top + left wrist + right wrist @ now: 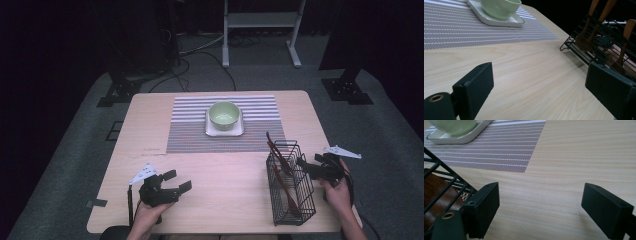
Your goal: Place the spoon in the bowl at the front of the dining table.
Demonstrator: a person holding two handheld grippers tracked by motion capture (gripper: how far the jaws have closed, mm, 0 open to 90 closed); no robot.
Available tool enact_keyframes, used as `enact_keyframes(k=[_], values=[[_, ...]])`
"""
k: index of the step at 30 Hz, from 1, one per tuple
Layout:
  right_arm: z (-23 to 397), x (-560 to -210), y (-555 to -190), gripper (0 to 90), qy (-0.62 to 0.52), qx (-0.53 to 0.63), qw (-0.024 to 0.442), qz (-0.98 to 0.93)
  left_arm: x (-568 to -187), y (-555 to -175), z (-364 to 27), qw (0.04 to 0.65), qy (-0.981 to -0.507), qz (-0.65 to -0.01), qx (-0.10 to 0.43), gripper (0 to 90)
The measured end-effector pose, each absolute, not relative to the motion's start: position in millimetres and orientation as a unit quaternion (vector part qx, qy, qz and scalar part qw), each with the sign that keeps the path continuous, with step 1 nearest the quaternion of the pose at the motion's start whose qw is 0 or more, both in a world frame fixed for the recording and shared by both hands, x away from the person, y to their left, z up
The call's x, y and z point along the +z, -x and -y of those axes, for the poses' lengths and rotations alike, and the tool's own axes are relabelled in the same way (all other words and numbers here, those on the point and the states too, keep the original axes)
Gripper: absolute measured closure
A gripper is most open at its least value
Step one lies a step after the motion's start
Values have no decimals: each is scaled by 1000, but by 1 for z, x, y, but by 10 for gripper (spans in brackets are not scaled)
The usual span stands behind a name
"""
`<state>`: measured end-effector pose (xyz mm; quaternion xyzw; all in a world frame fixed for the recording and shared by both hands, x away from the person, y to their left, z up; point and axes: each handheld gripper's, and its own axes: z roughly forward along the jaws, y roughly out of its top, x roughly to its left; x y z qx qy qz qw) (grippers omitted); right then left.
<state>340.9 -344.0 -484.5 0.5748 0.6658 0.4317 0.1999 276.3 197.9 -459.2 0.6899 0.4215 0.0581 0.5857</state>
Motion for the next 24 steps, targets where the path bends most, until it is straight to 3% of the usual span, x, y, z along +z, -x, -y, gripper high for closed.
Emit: enact_keyframes(k=[24], values=[[339, -484, -342, 134, -575, 420, 208, -671, -443, -276, -164, 595, -710, -374, 43, 73]])
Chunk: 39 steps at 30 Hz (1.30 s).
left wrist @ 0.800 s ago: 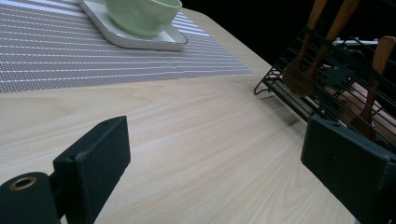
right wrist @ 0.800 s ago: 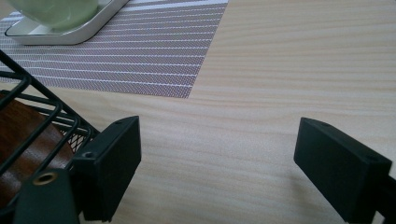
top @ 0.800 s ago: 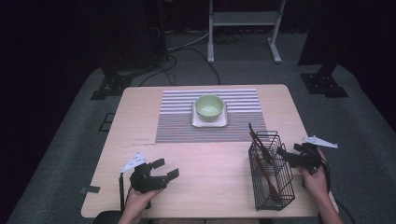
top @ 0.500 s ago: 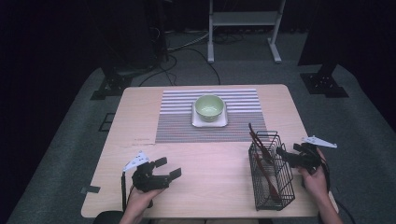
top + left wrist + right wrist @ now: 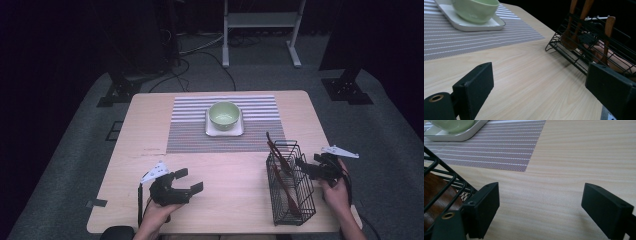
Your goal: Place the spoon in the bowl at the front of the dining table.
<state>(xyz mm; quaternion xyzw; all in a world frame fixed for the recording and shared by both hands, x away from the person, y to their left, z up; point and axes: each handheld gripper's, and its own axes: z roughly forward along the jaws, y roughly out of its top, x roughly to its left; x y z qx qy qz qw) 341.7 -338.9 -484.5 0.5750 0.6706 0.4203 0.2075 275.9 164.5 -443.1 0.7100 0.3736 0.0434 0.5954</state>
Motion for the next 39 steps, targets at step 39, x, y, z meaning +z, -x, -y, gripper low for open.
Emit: enact_keyframes(k=[39], values=[[340, -485, -342, 134, -576, 424, 202, -669, -418, -282, -85, 609, -733, -301, -23, 74]])
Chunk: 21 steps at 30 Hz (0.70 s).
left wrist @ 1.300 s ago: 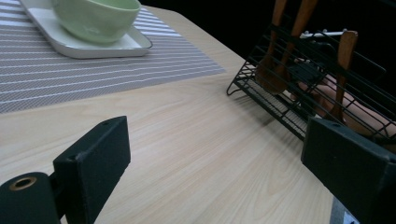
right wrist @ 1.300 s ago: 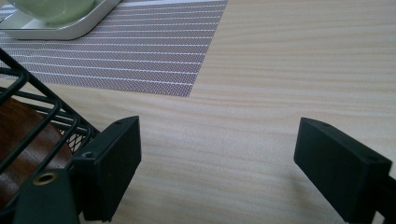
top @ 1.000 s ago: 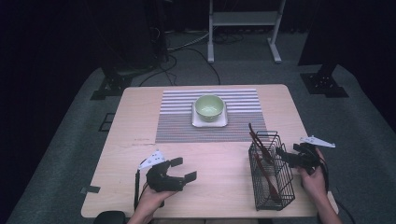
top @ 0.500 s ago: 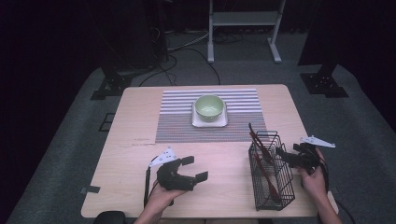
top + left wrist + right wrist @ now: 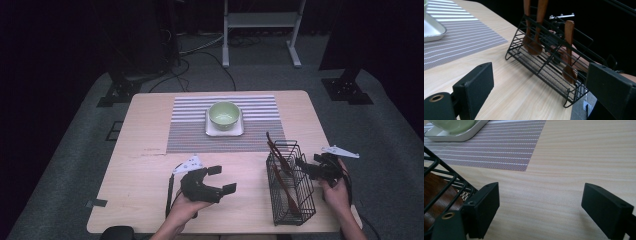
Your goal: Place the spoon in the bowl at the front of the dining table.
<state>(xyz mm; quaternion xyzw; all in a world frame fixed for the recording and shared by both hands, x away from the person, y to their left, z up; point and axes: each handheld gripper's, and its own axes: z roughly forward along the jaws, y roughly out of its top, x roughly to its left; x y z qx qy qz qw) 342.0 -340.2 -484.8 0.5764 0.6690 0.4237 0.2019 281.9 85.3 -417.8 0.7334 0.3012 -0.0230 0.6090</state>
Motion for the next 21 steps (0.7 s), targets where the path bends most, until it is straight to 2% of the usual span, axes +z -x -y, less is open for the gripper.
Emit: enact_keyframes(k=[21], values=[[340, -485, -342, 134, -576, 424, 200, -670, -410, -283, -59, 606, -741, -287, -33, 83]])
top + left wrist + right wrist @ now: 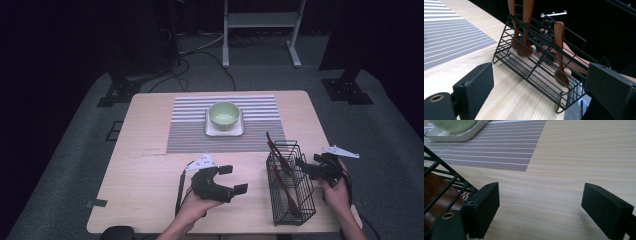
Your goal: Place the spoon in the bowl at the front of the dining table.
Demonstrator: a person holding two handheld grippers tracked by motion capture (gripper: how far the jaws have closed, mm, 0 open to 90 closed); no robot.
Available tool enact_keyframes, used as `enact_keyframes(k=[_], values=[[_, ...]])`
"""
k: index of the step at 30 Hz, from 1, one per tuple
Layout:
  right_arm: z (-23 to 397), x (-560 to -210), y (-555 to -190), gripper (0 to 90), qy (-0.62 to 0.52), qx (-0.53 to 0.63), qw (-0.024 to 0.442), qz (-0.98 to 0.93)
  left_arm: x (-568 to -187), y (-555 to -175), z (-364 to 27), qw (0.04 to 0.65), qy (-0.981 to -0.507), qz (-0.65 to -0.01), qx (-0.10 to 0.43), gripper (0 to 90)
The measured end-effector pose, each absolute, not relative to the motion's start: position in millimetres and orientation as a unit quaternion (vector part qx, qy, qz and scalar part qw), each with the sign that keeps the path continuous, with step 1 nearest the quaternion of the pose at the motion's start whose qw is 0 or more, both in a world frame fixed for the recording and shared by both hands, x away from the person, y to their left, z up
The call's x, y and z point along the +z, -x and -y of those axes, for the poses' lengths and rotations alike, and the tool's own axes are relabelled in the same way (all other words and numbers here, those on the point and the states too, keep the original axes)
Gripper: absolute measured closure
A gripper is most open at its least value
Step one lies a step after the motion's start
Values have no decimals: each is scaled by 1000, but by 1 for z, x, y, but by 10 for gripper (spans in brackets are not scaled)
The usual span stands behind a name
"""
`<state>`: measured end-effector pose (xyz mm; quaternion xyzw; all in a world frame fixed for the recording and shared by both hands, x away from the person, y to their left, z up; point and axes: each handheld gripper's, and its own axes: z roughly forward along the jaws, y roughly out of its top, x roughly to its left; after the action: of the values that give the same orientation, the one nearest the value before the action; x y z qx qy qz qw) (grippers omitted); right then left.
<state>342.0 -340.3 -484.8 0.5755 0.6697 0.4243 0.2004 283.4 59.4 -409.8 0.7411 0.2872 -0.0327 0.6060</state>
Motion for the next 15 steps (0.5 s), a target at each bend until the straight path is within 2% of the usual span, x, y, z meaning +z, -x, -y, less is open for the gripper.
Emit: enact_keyframes(k=[15], values=[[340, -485, -342, 134, -573, 424, 200, -672, -400, -284, -42, 611, -741, -277, -37, 117]])
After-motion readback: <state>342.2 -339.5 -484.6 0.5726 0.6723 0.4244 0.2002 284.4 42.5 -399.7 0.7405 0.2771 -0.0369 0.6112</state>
